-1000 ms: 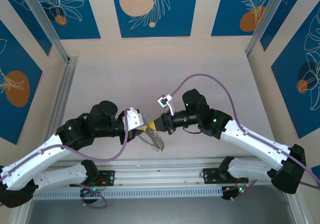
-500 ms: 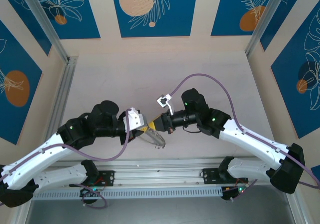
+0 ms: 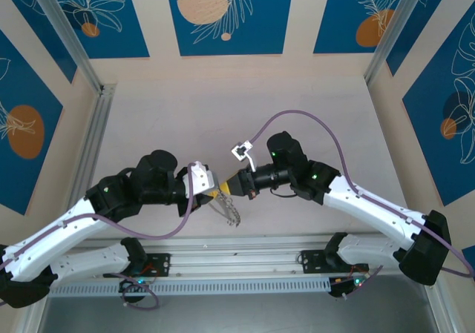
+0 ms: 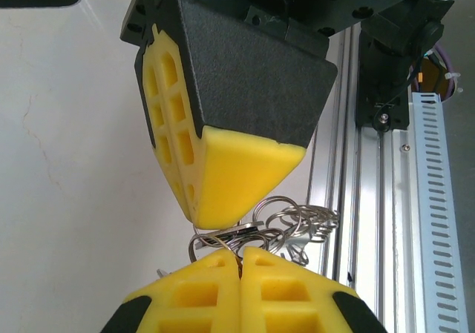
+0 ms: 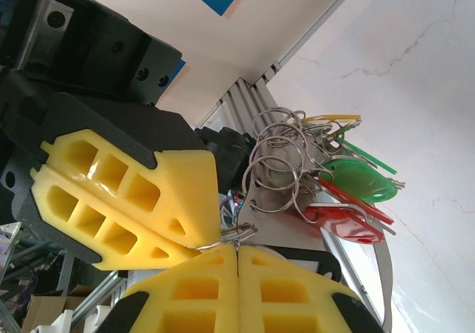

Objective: Put the keys on the keyring

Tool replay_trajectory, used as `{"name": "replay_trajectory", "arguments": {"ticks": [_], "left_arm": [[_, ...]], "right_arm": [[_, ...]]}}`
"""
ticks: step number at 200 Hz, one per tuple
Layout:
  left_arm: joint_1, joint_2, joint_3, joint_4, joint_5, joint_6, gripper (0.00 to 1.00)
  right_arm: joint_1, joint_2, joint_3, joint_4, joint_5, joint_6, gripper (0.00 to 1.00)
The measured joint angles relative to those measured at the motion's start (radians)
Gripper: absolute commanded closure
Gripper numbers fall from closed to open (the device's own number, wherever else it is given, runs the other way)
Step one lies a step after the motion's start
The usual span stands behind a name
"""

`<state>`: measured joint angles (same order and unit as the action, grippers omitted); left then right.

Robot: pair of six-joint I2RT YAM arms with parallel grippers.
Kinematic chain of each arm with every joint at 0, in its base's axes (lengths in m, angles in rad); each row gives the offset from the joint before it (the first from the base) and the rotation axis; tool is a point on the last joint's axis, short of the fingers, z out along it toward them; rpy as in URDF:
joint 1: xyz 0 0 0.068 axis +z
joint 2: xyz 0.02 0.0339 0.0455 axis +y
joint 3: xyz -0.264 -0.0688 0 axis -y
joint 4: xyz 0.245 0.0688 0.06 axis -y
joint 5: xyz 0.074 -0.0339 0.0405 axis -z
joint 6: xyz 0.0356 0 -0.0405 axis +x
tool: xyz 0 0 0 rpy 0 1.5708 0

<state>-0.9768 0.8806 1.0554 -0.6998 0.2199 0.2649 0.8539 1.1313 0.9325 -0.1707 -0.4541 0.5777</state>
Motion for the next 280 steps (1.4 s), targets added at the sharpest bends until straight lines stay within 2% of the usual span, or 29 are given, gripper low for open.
{"name": "replay_trajectory", "arguments": {"ticks": [85,134,179,241,280], "left_arm": [[0.0,0.0,0.0,-0.004,0.001,0.0,1.0],[-0.012,-0.008,0.0,0.003,0.085,0.005,1.0],[-0.012,-0.014,0.0,0.01,0.093,0.005,1.0],[-0.012,-0.019,0.0,0.011,0.067,0.007,1.0],[-0.013,-0.032,0.001,0.01,0.067,0.007,1.0]], "right_arm": [[-0.008,0.002,0.0,-0.007,-0.01,0.011,1.0],[-0.043,0.024,0.0,-0.019,0.037,0.026,1.0],[-0.044,0.024,0.0,-0.033,0.047,0.029,1.0],[-0.048,-0.1,-0.011,-0.09,0.045,-0.027,1.0],[-0.042,-0.111,-0.003,-0.15,0.004,-0.083,1.0]]}}
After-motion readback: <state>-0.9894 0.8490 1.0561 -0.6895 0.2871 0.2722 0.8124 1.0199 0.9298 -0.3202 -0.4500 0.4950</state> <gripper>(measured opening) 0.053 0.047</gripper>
